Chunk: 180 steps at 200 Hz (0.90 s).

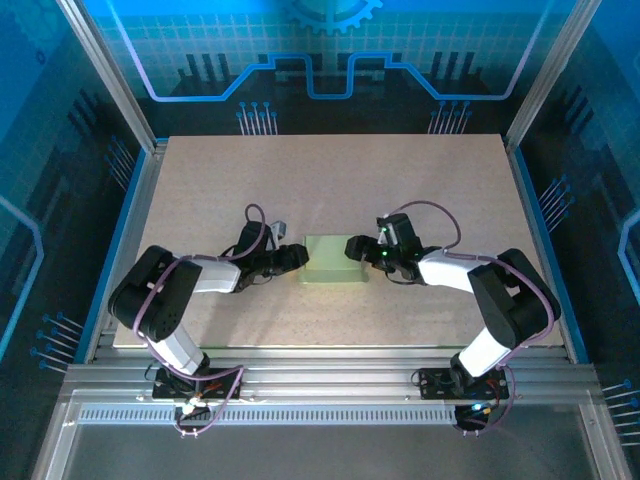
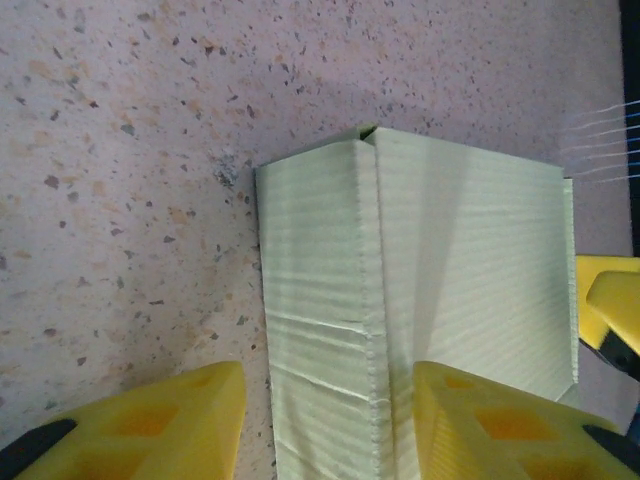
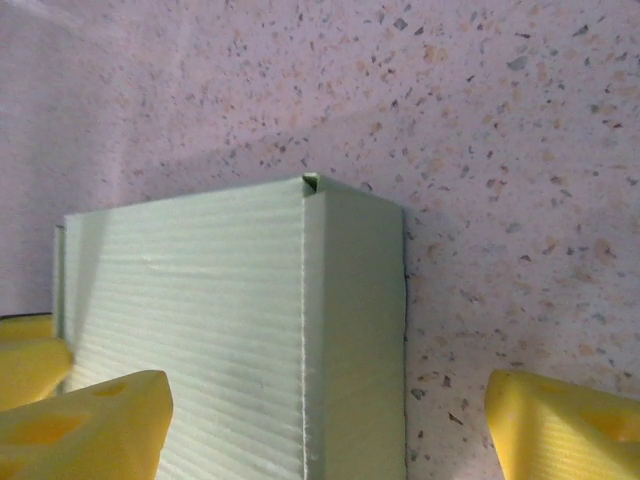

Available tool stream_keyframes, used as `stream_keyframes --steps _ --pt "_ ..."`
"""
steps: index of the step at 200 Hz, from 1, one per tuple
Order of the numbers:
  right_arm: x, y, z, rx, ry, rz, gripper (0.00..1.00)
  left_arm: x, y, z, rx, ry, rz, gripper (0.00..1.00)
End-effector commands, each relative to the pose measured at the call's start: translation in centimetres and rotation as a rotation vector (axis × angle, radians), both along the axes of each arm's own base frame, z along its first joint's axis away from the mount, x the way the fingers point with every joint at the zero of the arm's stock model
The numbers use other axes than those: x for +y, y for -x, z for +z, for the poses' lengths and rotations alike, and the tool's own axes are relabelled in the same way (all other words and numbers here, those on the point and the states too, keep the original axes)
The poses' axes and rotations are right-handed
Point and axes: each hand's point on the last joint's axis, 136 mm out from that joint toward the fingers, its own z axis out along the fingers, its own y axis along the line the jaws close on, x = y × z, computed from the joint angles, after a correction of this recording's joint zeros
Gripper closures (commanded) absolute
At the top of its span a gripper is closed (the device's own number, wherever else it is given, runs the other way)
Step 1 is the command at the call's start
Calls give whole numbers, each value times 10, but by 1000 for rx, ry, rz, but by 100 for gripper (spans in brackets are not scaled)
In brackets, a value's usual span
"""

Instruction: Fold the paper box

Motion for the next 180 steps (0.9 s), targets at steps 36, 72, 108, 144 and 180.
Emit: stream_keyframes --steps 36,72,108,144,180 --pt "30 1 16 18 -283 125 12 15 26 -38 122 6 19 54" --pt "29 4 7 44 -295 110 12 26 28 -44 130 38 55 61" --pt "36 6 11 54 -334 143 11 28 32 -53 143 91 55 64" --pt "45 6 26 25 -398 180 10 28 34 -58 148 164 65 64" --pt "62 9 56 -40 -450 286 10 30 36 -64 154 143 65 67"
